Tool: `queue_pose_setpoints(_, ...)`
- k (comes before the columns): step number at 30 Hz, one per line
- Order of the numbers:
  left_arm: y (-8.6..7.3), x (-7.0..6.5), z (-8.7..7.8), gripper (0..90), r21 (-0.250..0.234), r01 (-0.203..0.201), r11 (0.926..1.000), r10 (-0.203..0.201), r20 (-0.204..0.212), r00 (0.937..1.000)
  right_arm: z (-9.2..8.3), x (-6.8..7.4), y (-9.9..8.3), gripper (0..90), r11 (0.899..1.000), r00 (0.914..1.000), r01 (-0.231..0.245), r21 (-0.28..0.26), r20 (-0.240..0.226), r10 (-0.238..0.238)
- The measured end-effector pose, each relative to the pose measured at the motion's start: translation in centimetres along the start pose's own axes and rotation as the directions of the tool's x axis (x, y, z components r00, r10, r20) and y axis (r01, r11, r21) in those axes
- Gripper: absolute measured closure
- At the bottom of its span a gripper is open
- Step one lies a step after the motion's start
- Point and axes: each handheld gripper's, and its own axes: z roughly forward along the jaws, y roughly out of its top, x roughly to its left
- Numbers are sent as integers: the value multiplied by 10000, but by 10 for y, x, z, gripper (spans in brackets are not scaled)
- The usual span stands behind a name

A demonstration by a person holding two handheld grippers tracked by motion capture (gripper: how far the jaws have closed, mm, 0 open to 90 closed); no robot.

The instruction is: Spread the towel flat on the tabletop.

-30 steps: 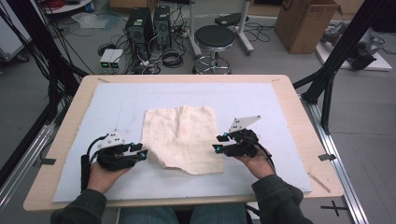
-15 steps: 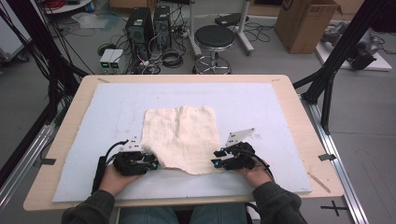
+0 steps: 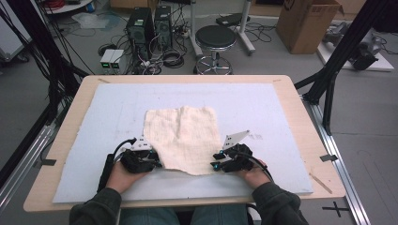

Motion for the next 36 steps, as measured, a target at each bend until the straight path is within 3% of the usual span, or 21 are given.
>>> queue_pose_setpoints(3,0,-3,0,702,54,-219,9997,220,-155,9996,1,2,0,611,9995,9993,300,37,214,-301)
queue_pose_setpoints(7,0,-3,1,726,36,-280,9996,281,-242,9993,1,3,0,615,9997,9995,239,35,225,-240)
queue_pose_setpoints(13,1,-3,2,852,-11,-333,9994,333,-97,9994,1,1,-1,665,10000,9997,82,-34,246,-81)
queue_pose_setpoints(19,1,-1,-1,874,-110,-273,9996,274,93,9996,1,-2,-1,724,9999,9996,-85,-75,258,87)
queue_pose_setpoints(26,-2,0,-23,875,-548,-328,9980,351,409,9985,0,-3,-2,739,9996,9994,-243,-161,224,247)
queue_pose_setpoints(36,-15,6,-55,874,-940,-35,9956,108,768,9970,0,-2,-2,738,9998,9995,-155,-129,276,158)
